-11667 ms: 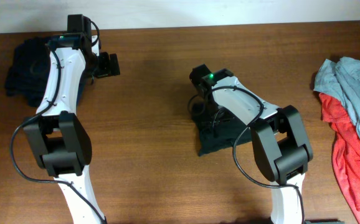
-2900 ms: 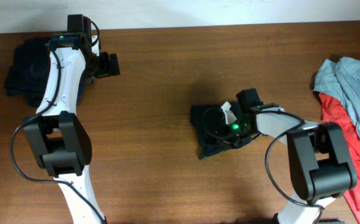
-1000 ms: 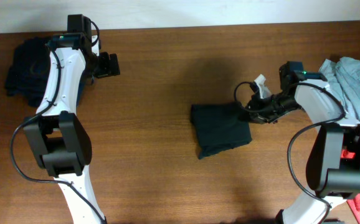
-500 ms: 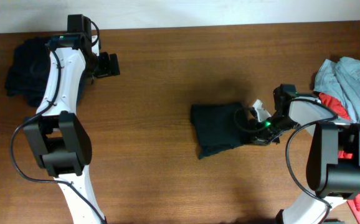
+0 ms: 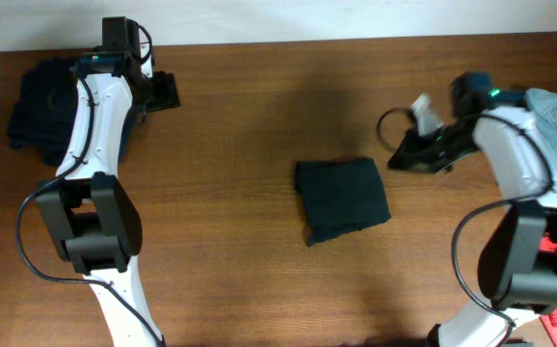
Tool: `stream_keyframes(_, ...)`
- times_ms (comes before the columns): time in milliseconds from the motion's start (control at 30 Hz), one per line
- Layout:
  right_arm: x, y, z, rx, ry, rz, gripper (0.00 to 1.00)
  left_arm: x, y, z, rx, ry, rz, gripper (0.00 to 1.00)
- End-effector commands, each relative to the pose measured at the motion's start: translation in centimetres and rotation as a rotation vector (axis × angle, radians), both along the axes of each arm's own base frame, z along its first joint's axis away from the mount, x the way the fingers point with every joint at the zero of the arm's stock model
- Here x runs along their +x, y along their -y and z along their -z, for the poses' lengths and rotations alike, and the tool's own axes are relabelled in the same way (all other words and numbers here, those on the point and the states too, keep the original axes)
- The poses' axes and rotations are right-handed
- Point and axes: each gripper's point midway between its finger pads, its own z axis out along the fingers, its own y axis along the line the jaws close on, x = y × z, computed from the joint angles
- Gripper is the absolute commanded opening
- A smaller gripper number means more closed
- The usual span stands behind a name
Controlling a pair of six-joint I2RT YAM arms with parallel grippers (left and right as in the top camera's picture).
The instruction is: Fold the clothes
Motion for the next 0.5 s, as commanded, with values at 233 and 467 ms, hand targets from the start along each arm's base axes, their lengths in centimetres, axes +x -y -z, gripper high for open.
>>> stream_keyframes(233, 0.4, 12.8, -3.0, -0.144, 0.059, 0.308, 0.62, -1.4, 8.3, -1.2, -0.361, -0.016, 0.184, 0.99)
stream_keyframes(467, -2.4, 19.9, -2.0, -0.233, -0.023, 0.523, 0.99, -6.8, 14.0, 2.5, -0.395, -0.229, 0.266, 0.99)
